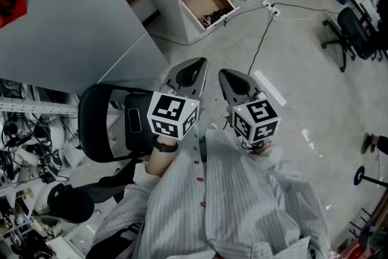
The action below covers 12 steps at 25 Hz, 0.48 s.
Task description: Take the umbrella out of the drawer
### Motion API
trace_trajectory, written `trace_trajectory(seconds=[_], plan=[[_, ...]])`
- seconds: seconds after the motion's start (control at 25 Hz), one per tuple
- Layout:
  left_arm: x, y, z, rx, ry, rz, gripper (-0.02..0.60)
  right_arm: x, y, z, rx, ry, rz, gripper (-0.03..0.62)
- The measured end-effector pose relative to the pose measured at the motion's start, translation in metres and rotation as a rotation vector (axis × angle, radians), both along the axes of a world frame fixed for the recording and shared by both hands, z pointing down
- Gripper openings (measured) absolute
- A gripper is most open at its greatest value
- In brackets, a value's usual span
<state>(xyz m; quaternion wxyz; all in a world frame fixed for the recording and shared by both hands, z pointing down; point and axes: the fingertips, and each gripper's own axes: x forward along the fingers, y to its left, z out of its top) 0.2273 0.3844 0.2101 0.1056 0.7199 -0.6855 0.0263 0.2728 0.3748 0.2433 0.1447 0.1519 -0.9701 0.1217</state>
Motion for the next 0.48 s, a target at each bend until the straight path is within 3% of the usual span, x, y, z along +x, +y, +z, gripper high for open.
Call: trace_trajectory(seconds=[0.28,0.48], plan=[[-0.026,-0.018,0.002,0.000,0.000,-0.033,0.009,-0.016,-0.021,0.012,-0.027,0.012,-0.005,0.034],[-0.065,-0.045,0.006,-0.003,0.009,-0.045,0.009,-0.052,-0.049,0.020,-0.032,0.030,-0.011,0.034]])
